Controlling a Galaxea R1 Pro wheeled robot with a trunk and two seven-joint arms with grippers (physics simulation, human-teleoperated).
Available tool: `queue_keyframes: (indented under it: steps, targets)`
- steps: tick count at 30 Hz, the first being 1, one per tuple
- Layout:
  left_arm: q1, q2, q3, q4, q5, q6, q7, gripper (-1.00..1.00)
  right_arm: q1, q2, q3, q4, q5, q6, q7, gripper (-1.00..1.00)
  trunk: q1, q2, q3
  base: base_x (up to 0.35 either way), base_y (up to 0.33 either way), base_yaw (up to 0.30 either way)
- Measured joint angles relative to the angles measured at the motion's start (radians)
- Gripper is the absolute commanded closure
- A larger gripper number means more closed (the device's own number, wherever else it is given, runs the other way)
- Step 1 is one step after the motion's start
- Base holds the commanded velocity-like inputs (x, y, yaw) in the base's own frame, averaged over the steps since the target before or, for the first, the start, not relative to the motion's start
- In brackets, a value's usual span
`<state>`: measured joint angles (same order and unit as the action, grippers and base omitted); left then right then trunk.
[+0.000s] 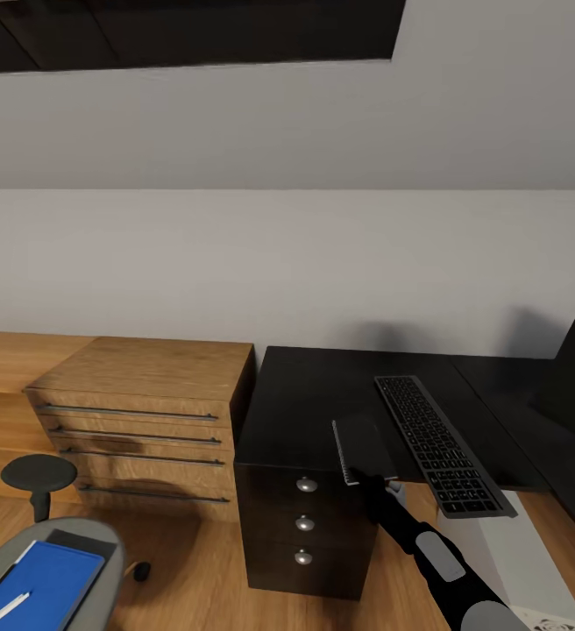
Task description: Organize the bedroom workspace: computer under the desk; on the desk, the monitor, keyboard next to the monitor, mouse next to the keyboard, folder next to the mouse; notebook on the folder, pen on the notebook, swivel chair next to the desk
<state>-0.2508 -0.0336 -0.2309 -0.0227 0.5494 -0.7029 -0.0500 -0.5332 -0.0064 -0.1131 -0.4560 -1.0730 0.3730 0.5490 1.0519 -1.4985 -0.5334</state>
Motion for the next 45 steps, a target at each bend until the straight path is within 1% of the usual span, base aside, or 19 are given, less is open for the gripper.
queue_keyframes:
  steps: [30, 39, 45]
  targets:
    - [0.000, 0.000, 0.000, 0.000, 0.000, -0.001, 0.001, -1.00, 0.000, 0.000, 0.000, 0.001, 0.000, -0.001, -0.001, 1.00, 0.000, 0.000, 0.000, 0.000, 0.000, 0.000]
    - [0.000, 0.001, 0.000, 0.000, 0.000, -0.001, 0.001, -1.00, 0.000, 0.000, 0.000, 0.001, 0.000, -0.001, -0.001, 1.00, 0.000, 0.000, 0.000, -0.136, 0.000, 0.000]
    - [0.000, 0.002, 0.001, 0.000, 0.000, -0.001, 0.001, -1.00, 0.000, 0.000, 0.000, 0.001, 0.000, -0.001, -0.001, 1.00, 0.000, 0.000, 0.000, -0.047, 0.000, 0.000]
